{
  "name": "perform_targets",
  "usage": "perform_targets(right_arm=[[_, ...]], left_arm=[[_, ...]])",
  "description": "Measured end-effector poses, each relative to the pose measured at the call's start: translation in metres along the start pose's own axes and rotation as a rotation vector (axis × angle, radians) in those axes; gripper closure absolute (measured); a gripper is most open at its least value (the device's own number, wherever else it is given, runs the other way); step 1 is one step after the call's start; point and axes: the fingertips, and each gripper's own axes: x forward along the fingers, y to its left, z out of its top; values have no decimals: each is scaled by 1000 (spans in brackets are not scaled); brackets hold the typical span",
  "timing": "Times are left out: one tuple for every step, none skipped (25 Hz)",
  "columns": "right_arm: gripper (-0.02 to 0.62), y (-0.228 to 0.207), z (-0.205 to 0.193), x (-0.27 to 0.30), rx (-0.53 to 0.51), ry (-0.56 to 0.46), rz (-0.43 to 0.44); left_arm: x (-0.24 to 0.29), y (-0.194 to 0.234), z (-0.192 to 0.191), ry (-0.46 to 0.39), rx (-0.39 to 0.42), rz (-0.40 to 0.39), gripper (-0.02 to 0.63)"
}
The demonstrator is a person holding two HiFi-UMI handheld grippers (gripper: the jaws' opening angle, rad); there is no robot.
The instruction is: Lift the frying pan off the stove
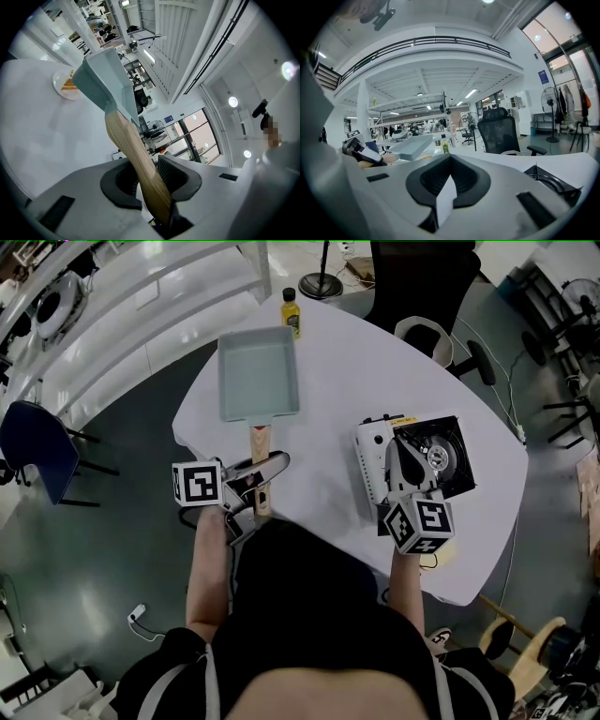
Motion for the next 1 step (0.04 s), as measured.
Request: perform_targets(right_arm=[[594, 1, 0, 0, 0, 2, 4]], left_arm=[[0, 0, 0, 0, 8, -1, 497]])
